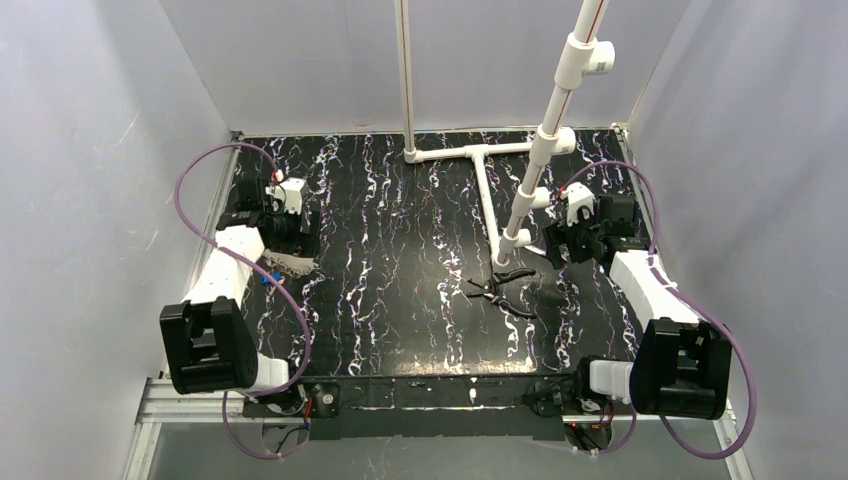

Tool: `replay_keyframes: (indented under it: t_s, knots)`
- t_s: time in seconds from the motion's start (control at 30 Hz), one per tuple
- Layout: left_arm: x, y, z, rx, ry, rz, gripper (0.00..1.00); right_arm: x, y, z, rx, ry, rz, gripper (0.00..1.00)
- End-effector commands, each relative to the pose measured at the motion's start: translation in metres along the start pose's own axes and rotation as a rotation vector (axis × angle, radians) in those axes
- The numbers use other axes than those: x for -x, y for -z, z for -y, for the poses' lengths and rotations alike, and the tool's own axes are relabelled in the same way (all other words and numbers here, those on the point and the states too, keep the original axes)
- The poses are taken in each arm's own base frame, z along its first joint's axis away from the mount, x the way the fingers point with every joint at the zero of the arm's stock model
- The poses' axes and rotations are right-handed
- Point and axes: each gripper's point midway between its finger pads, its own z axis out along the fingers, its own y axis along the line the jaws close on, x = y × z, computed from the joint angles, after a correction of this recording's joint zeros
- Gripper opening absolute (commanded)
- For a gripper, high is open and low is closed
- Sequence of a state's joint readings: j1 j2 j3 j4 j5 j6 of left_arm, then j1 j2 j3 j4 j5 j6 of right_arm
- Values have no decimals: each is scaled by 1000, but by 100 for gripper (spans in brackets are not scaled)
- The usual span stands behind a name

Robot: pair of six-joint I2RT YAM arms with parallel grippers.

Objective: Remove the keys from the keyring

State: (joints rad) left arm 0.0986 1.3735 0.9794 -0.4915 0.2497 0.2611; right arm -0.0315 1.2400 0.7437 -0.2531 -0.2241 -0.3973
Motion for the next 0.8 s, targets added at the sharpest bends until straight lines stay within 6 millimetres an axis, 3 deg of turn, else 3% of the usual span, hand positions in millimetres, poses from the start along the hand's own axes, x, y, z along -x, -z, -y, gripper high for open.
replay_keyframes:
  t_s: [0.0,0.17,0.37,0.57,0.67,0.77]
  knots:
    - [18,12,8,-61,-18,5,99,-1,14,-39,164,115,-70,98]
    - [24,16,5,-105,9,-28,99,-28,26,-78,258,314,-200,98]
    - [29,18,-1,-103,52,-16,99,-41,55,-84,281,439,-185,98]
    - [28,14,0,-110,87,-27,99,-34,75,-74,164,424,-109,98]
    - [25,12,0,-119,94,-37,99,-34,87,-86,226,476,-73,98]
    - [25,11,-2,-122,113,-54,99,-25,82,-78,171,431,-61,98]
